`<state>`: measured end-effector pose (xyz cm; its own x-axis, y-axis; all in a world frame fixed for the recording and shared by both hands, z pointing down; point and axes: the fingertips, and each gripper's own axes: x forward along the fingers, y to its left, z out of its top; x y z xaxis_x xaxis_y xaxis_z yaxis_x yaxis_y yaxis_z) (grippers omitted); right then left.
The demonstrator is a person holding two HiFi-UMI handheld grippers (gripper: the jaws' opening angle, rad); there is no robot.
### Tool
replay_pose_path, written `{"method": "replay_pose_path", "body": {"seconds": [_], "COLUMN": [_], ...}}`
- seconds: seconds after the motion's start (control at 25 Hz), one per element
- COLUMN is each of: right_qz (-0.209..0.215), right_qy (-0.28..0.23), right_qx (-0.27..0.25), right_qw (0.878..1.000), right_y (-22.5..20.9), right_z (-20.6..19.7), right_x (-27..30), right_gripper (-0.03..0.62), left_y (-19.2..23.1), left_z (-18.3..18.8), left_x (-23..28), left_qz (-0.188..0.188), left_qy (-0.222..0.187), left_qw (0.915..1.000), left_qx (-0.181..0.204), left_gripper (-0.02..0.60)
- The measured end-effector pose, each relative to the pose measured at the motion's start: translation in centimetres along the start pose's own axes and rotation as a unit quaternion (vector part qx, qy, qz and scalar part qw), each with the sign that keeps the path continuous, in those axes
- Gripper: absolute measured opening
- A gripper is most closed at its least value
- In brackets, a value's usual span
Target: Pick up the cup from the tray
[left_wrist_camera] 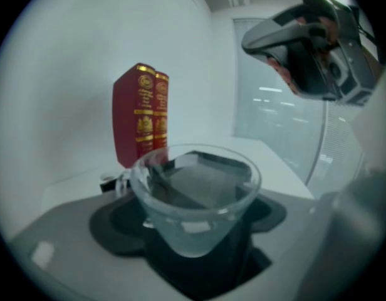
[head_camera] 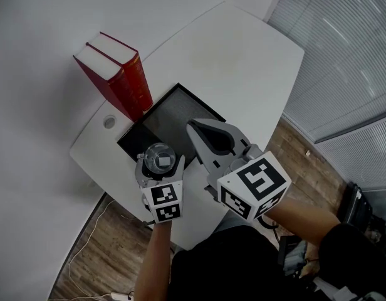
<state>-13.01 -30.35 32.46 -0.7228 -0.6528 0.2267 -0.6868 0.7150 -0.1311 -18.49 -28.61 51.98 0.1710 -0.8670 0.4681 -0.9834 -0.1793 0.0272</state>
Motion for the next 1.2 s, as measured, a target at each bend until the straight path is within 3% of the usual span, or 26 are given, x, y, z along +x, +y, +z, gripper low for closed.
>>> {"method": "replay_pose_path", "body": {"seconds": [0.4, 0.72, 1.2], "right_qz": [-0.002, -0.002, -0.001], "right_qy": [0.003, 0.004, 0.002], "right_qx": [0.004, 0.004, 0.004], "right_qw": [1.000, 1.000, 1.000], "right_y": [-0.25, -0.29, -0.09], "right_z": [-0.20, -0.22, -0.11], "right_x": [0.30, 0.39, 0.20], "right_gripper": [0.014, 0.014, 0.014], "left_y": [0.33, 0.47, 0.48], "left_z": [0.29, 0.37, 0.32], "left_x": [0.33, 0.26, 0.17], "left_qz": [0.015, 0.025, 0.011], "left_qy": [-0.003, -0.004, -0.003], "left_qw": [0.9998, 0.9996, 0.9999], "left_qx": [-0.015, -0.008, -0.008], "left_gripper": [0.437, 0.394, 0.387]}}
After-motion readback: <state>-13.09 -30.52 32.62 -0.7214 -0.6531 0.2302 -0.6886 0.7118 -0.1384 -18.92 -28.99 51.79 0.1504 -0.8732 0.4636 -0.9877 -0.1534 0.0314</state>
